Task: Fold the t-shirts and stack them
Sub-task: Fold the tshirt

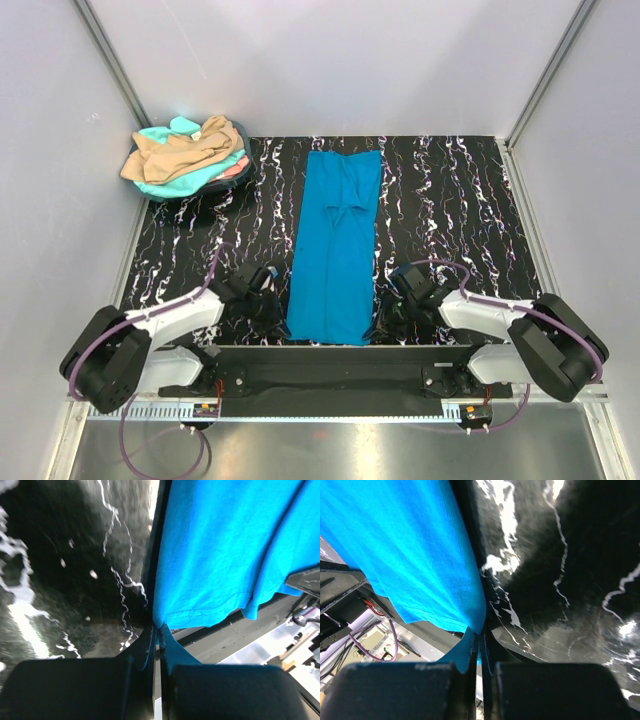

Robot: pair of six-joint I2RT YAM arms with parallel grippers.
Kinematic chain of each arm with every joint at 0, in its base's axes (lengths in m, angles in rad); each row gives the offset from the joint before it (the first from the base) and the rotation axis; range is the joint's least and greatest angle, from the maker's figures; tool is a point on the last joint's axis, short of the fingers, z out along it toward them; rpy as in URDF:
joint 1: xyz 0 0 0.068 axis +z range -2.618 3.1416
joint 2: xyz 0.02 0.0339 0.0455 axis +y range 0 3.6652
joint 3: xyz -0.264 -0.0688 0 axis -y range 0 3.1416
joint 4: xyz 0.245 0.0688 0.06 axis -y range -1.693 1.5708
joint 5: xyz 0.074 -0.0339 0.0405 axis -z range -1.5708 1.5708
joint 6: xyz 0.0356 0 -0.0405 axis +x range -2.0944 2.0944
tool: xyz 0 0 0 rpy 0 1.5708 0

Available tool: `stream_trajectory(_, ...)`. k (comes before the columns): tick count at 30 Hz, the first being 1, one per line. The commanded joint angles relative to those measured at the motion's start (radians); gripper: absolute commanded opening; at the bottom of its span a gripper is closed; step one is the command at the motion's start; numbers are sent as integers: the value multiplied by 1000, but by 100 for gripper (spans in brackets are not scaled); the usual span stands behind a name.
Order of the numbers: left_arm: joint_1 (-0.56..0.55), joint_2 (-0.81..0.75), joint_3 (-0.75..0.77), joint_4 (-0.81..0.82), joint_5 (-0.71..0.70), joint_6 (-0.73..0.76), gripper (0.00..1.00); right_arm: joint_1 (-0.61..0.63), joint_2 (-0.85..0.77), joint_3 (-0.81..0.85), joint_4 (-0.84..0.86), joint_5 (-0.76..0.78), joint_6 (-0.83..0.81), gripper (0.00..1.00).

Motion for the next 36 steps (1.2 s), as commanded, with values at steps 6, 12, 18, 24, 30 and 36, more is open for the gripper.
stream_trajectory(6, -72, -96, -42, -73, -38, -97, 0, -1, -101, -13, -173, 53, -11, 0)
stream_trajectory(12, -40, -42, 194, -210, -113, -15, 0, -122, -67, 132, -270, 64, -146, 0)
stream_trajectory(18, 106, 195, 499, -248, -90, 137, 0, -266, 163, 448, -383, 30, -374, 0)
stream_trajectory(24, 225, 482, 866, -300, -70, 232, 0, -358, 451, 811, -483, 49, -482, 0)
stream_trajectory(30, 279, 714, 1153, -356, -32, 281, 0, -426, 665, 1124, -586, 22, -517, 0)
stream_trajectory(36, 311, 835, 1263, -357, -2, 277, 0, -460, 800, 1279, -623, -30, -542, 0)
